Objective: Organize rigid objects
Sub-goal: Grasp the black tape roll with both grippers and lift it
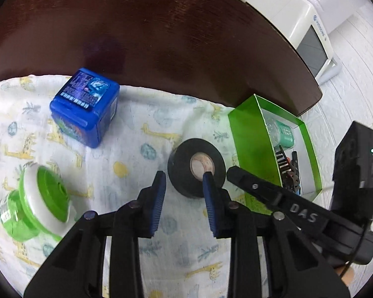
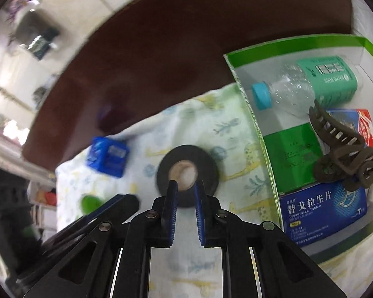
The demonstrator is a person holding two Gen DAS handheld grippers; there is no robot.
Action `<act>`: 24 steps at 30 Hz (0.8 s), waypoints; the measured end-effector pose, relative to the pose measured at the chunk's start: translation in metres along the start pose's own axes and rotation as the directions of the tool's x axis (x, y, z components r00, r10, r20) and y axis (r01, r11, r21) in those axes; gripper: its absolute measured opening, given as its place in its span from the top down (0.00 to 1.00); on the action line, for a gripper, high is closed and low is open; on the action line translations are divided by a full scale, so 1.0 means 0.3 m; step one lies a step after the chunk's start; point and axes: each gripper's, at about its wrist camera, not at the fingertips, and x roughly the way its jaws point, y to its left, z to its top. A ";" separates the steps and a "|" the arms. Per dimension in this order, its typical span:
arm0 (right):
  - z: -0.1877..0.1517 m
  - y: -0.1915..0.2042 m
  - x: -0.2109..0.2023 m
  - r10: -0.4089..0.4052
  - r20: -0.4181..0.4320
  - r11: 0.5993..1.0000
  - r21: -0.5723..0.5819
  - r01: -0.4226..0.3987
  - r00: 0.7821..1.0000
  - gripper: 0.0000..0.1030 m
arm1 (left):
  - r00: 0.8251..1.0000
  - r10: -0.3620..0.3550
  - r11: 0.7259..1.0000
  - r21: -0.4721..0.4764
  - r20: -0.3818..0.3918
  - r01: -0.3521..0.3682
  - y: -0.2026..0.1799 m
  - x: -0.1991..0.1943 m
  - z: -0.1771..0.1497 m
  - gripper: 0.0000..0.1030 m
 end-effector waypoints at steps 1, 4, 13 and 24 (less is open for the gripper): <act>-0.001 -0.003 0.016 -0.020 -0.003 0.999 0.030 0.020 1.000 0.85 | 1.000 -0.006 1.000 -0.006 -0.013 0.006 0.003 0.016 0.011 0.74; 0.007 -0.022 0.044 -0.041 -0.008 0.994 0.100 0.042 0.999 0.85 | 0.998 -0.040 0.999 -0.024 -0.048 0.038 0.005 0.064 0.032 0.74; 0.003 -0.041 0.072 -0.170 0.020 0.955 0.251 0.160 0.985 0.85 | 0.993 -0.053 0.996 -0.073 -0.103 0.045 0.048 0.168 0.059 0.74; 0.012 -0.073 0.083 -0.092 0.011 0.958 0.275 0.086 0.996 0.76 | 0.996 -0.015 0.999 -0.033 -0.084 0.012 0.044 0.133 0.027 0.76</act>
